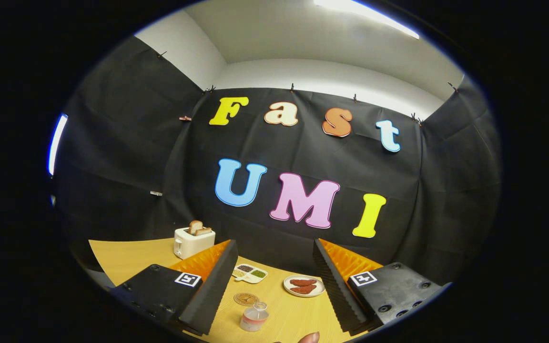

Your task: Take the bottle from table, then pour the juice into the cup, finally place the bottle on the coaster

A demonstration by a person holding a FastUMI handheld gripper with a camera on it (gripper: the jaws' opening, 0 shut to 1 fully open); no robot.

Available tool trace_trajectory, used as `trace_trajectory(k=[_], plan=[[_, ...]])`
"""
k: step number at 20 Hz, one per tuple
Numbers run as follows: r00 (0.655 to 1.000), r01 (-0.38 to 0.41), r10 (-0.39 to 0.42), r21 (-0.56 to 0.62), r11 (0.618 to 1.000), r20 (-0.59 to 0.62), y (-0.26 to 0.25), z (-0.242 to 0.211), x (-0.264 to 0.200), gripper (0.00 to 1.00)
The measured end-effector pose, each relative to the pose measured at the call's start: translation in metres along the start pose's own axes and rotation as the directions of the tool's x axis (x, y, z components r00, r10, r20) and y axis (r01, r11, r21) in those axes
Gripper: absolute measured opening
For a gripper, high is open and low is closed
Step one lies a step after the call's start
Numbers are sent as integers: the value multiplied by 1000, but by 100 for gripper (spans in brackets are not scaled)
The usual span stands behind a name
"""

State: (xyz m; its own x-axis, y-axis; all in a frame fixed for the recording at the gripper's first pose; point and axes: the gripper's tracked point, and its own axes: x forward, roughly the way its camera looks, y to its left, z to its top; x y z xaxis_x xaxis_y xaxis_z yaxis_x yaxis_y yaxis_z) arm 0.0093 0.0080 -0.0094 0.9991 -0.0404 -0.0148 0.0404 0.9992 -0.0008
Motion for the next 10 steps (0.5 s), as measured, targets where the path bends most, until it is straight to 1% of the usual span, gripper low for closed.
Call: trace_trajectory(k=[10], plan=[[1000,22,-21,29,999,-14,7,-19,4,97]])
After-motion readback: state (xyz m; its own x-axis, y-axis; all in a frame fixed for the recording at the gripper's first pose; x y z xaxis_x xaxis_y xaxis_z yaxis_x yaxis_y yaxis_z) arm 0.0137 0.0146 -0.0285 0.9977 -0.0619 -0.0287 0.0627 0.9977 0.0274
